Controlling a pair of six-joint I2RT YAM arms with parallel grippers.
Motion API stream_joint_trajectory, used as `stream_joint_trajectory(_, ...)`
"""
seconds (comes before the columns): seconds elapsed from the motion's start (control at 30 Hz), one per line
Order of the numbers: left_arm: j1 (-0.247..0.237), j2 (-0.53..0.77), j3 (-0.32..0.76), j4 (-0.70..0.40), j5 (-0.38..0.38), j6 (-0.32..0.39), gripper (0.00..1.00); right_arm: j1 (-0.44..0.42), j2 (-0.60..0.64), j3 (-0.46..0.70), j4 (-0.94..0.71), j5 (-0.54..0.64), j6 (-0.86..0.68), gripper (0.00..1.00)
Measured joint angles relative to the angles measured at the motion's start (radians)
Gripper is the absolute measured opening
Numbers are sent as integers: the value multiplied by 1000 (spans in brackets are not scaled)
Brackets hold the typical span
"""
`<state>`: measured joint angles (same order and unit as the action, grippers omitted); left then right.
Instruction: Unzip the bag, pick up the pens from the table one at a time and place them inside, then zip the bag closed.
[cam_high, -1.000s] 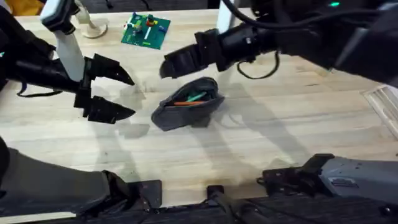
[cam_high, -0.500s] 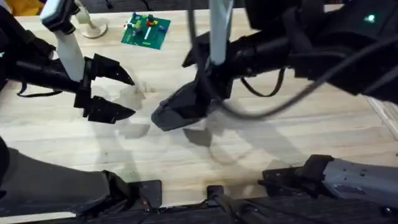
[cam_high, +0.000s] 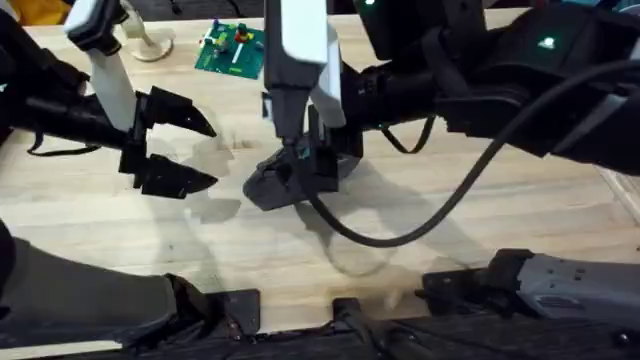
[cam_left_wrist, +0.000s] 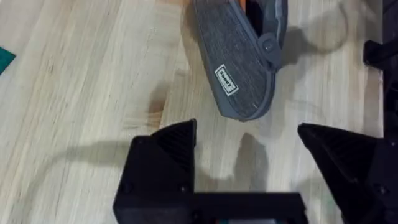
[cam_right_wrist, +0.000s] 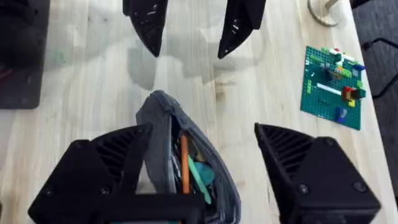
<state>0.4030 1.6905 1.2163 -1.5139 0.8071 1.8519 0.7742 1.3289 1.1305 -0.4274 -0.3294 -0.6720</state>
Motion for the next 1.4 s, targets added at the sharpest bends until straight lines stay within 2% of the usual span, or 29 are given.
stream_joint_trajectory(0.37, 0, 0, 0, 0, 0, 0, 993, 30, 7, 0, -18, 0, -5, 997)
stream_joint_trajectory(0.9, 0, 0, 0, 0, 0, 0, 993, 34, 171, 0, -12, 0, 14, 998)
stream_joint_trajectory(1.4, 0, 0, 0, 0, 0, 0, 993, 34, 251, 0, 60, 0, 14, 997)
